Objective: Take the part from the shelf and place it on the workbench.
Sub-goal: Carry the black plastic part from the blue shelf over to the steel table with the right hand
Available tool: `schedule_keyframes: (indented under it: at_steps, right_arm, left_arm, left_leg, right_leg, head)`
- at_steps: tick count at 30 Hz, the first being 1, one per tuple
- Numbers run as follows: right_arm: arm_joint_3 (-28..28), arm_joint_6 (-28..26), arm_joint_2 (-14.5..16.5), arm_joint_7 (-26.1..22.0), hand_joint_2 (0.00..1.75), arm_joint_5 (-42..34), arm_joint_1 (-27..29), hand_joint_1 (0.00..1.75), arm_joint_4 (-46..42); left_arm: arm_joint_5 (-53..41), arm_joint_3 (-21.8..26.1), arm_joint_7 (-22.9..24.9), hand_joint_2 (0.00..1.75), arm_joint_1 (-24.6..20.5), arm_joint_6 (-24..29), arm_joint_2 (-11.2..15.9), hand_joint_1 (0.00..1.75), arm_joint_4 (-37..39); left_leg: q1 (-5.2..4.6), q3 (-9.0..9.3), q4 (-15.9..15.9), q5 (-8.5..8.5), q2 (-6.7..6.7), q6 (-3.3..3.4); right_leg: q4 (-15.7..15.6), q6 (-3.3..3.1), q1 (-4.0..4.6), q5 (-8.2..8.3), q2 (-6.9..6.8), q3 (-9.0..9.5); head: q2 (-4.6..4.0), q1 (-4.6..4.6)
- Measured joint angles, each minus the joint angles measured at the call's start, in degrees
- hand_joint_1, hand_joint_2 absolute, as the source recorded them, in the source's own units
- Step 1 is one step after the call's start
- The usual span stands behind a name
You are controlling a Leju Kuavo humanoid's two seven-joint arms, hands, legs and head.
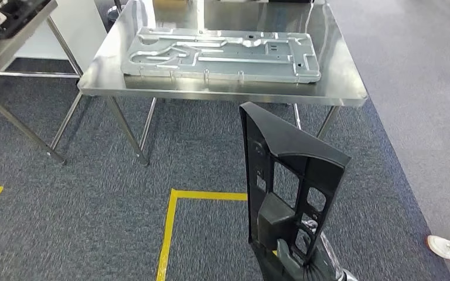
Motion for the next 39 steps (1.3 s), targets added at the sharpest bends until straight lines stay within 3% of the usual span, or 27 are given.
schedule_keyframes:
  at_steps: [2,5,6,7,8,9,10,12,15,17,20,21,22,23,25,27,29,32,34,36,37,38,39]
  right_arm:
    - [0.0,0.04,0.07,-0.02,1.75,0.01,-0.11,1.75,-0.05]
    - [0.0,0.09,0.12,-0.03,1.75,0.01,-0.08,1.75,-0.06]
    - [0.0,0.11,0.12,-0.03,1.75,0.01,-0.04,1.75,-0.05]
    - [0.0,0.14,0.12,-0.03,1.75,0.01,-0.01,1.75,-0.05]
    - [0.0,0.18,0.12,-0.03,1.75,0.01,-0.01,1.75,-0.05]
    - [0.0,0.23,0.12,-0.03,1.75,0.0,-0.02,1.75,-0.05]
    - [0.0,0.29,0.12,-0.02,1.75,-0.01,-0.04,1.75,-0.02]
    - [0.0,0.44,0.13,-0.07,1.75,-0.05,-0.07,1.75,0.03]
    - [0.0,0.66,0.13,-0.13,1.75,-0.08,0.04,1.75,0.04]
    - [-0.01,0.76,0.05,-0.21,1.75,-0.08,-0.08,1.75,-0.01]
    - [-0.02,0.89,-0.05,-0.29,1.75,-0.08,-0.13,1.75,-0.03]
    - [-0.02,0.93,-0.05,-0.3,1.75,-0.08,-0.11,1.75,-0.02]
    - [-0.02,0.97,-0.05,-0.31,1.75,-0.08,-0.1,1.75,-0.02]
    - [-0.02,1.01,-0.05,-0.32,1.75,-0.08,-0.1,1.75,-0.01]
    - [-0.02,1.09,-0.05,-0.38,1.75,-0.09,-0.11,1.75,0.0]
    - [-0.03,1.15,-0.07,-0.48,1.75,-0.12,-0.1,1.75,0.05]
    - [-0.04,1.19,-0.08,-0.59,1.75,-0.19,0.01,1.75,0.09]
    - [-0.09,1.16,-0.04,-0.71,1.75,-0.28,0.05,1.75,0.03]
    - [-0.16,1.09,0.04,-0.77,1.75,-0.4,-0.02,1.75,-0.03]
    - [-0.21,1.01,0.09,-0.78,1.75,-0.5,0.05,1.75,-0.03]
    - [-0.22,1.0,0.1,-0.78,1.75,-0.51,0.1,1.75,-0.02]
    - [-0.22,0.99,0.1,-0.78,1.75,-0.52,0.13,1.75,-0.02]
    - [-0.22,0.99,0.1,-0.78,1.75,-0.53,0.14,1.75,-0.01]
  left_arm:
    - [0.0,0.0,-0.03,1.75,0.08,-0.01,-0.04,0.0,0.0]
    - [0.01,0.0,-0.04,1.75,0.23,-0.01,-0.1,0.0,0.0]
    - [0.01,0.0,-0.05,1.75,0.28,-0.01,-0.1,0.0,0.0]
    - [0.01,0.0,-0.05,1.75,0.33,-0.02,-0.1,0.0,0.0]
    - [0.0,0.0,-0.05,1.75,0.37,-0.05,-0.11,0.0,0.0]
    - [-0.01,0.01,-0.05,1.75,0.42,-0.09,-0.13,0.0,0.0]
    - [-0.02,0.02,-0.04,1.75,0.48,-0.13,-0.15,0.0,0.0]
    - [-0.05,0.05,-0.05,1.75,0.55,-0.16,-0.2,0.0,0.0]
    - [-0.1,0.08,-0.07,1.75,0.55,-0.16,-0.22,0.0,0.0]
    - [-0.1,0.09,-0.11,1.75,0.41,-0.16,-0.21,0.0,0.0]
    - [-0.02,0.1,-0.3,1.75,-0.14,-0.12,-0.21,0.0,-0.01]
    - [0.01,0.1,-0.32,1.75,-0.37,-0.1,-0.21,0.0,-0.01]
    - [0.02,0.11,-0.33,1.75,-0.53,-0.09,-0.21,0.0,-0.02]
    - [0.01,0.11,-0.32,1.75,-0.58,-0.09,-0.21,0.0,-0.02]
    - [-0.03,0.11,-0.27,1.75,-0.37,-0.11,-0.2,0.0,-0.02]
    - [-0.07,0.11,-0.25,1.75,-0.21,-0.13,-0.17,0.0,-0.02]
    - [-0.1,0.11,-0.25,1.75,-0.24,-0.14,-0.16,0.0,-0.03]
    - [-0.26,0.11,-0.23,1.75,-0.15,-0.14,-0.36,0.0,-0.02]
    - [-0.35,0.11,-0.21,1.75,-0.06,-0.14,-0.43,0.0,-0.02]
    - [-0.34,0.12,-0.21,1.75,0.04,-0.14,-0.43,0.0,-0.02]
    - [-0.33,0.13,-0.22,1.75,0.11,-0.14,-0.43,0.0,-0.02]
    - [-0.33,0.13,-0.22,1.75,0.17,-0.14,-0.44,0.0,-0.02]
    - [-0.33,0.14,-0.22,1.75,0.23,-0.14,-0.44,0.0,-0.02]
  left_leg:
    - [0.26,0.97,-0.72,0.24,-0.13,0.47]
    - [0.33,1.46,-0.85,-0.06,-0.12,0.61]
    - [0.36,1.69,-0.84,-0.31,-0.13,0.53]
    - [0.42,2.06,-0.83,-0.63,-0.16,0.4]
    - [0.51,2.62,-0.83,-1.02,-0.19,0.23]
    - [0.62,3.24,-0.83,-1.5,-0.2,0.01]
    - [0.68,3.89,-0.82,-1.97,-0.19,-0.25]
    - [0.65,4.52,-0.83,-2.84,-0.11,-1.0]
    - [0.56,4.96,-0.04,-3.2,-0.01,-2.08]
    - [0.67,3.14,4.01,-3.63,-0.02,-2.48]
    - [0.71,-3.71,14.77,-7.61,-0.04,-2.88]
    - [0.67,-5.43,16.8,-8.84,-0.04,-2.91]
    - [0.62,-6.29,17.03,-9.02,-0.04,-2.81]
    - [0.54,-6.29,15.37,-7.8,-0.04,-2.57]
    - [0.24,-4.92,8.41,-2.09,0.0,-1.68]
    - [-0.3,-4.2,3.57,0.74,0.1,-0.85]
    - [-0.56,-4.05,2.27,0.72,0.08,-0.19]
    - [-0.1,-1.73,0.64,1.89,-0.05,0.66]
    - [0.03,-0.7,0.21,1.72,-0.03,0.89]
    - [0.02,-0.34,0.2,1.19,-0.12,0.92]
    - [0.03,0.02,0.2,0.81,-0.21,0.84]
    - [0.05,0.54,0.21,0.37,-0.3,0.72]
    - [0.08,1.21,0.21,-0.15,-0.36,0.54]
  right_leg:
    - [2.67,0.53,-0.12,-1.5,-0.05,-1.19]
    - [12.19,1.1,-0.38,-6.09,-0.06,-7.07]
    - [14.14,1.31,-0.51,-6.26,-0.08,-8.74]
    - [14.05,1.49,-0.63,-5.17,-0.11,-9.43]
    - [11.75,1.65,-0.75,-2.93,-0.15,-8.96]
    - [7.88,1.76,-0.87,-0.08,-0.21,-7.74]
    - [4.45,1.71,-0.87,1.76,-0.29,-6.53]
    - [0.38,0.92,-0.56,2.87,-0.55,-5.26]
    - [-0.08,-0.67,-0.35,2.4,-0.56,-4.82]
    - [-0.37,-1.44,-0.5,2.01,-0.5,-3.9]
    - [-0.52,-2.0,-0.4,1.09,-0.54,-2.82]
    - [-0.51,-2.06,-0.31,0.7,-0.5,-2.38]
    - [-0.52,-2.1,-0.22,0.28,-0.42,-1.83]
    - [-0.52,-2.11,-0.11,-0.17,-0.32,-1.16]
    - [-0.58,-2.04,0.09,-1.07,-0.19,0.12]
    - [-0.7,-1.58,0.14,-1.69,-0.06,0.59]
    - [-0.28,-0.74,0.11,-1.51,-0.01,0.79]
    - [2.02,0.14,0.08,-2.14,-0.1,0.71]
    - [7.24,0.46,-0.09,-4.82,-0.13,-2.31]
    - [13.04,0.92,-0.27,-7.4,-0.15,-6.89]
    - [13.98,1.07,-0.36,-7.53,-0.16,-8.37]
    - [12.98,1.14,-0.44,-6.46,-0.18,-8.87]
    - [10.07,1.11,-0.51,-4.06,-0.21,-8.43]
  head:
    - [0.0,0.01]
    - [0.0,0.01]
    - [0.0,0.01]
    - [0.0,0.01]
    - [0.0,0.01]
    - [0.0,0.01]
    - [0.0,0.01]
    - [0.0,0.02]
    - [0.0,0.01]
    - [0.0,-0.03]
    - [0.0,-0.05]
    - [0.0,-0.06]
    - [0.0,-0.06]
    - [0.0,-0.06]
    - [0.0,-0.04]
    - [0.0,-0.04]
    - [0.0,-0.04]
    - [-0.01,-0.03]
    - [-0.01,-0.01]
    - [0.0,0.01]
    - [0.0,0.01]
    - [0.0,0.01]
    - [0.0,0.0]
